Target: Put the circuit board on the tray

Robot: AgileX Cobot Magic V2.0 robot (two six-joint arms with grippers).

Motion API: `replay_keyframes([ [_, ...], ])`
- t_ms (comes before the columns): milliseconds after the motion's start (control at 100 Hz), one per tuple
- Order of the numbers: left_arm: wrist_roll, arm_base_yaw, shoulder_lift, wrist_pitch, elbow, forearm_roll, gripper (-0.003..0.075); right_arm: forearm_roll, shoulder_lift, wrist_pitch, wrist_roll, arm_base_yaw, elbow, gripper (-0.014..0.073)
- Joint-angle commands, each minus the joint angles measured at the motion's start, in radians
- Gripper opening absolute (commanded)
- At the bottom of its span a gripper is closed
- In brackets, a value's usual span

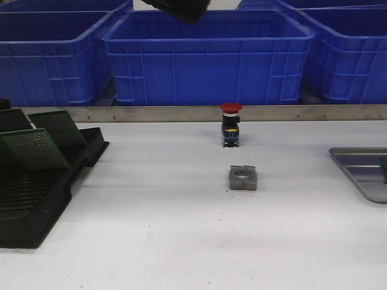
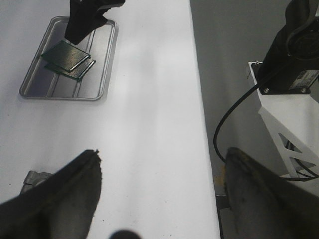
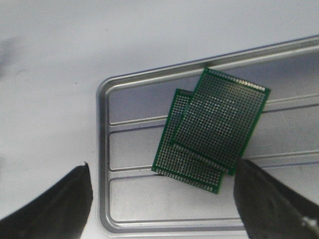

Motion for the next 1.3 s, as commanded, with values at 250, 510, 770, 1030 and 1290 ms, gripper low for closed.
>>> replay_keyframes([
  [250,-0.129,0.013,-0.031,0.005,-0.032,-0.05,-0.0017,0.014,-0.209,0.177,-0.204,-0.005,-0.02,-0.0073],
  [510,-0.2,0.117,-0.07,-0.017,-0.024,-0.01,-0.0018,0.032,-0.34,0.172,-0.221,0.072,-0.011,-0.006],
  [770,-0.227,0.229,-0.245,-0.242,0.109,-0.008,-0.0018,0.093,-0.496,-0.067,-0.222,0.243,0.128,-0.006],
  [1030,-0.279,0.316,-0.561,-0.676,0.385,-0.008,-0.0018,0.093,-0.711,-0.233,-0.223,0.341,0.248,-0.006],
  [1290,-0.279,0.389,-0.889,-0.894,0.655,-0.049,-0.0017,0.093,-0.989,-0.237,-0.224,0.342,0.351,-0.006],
])
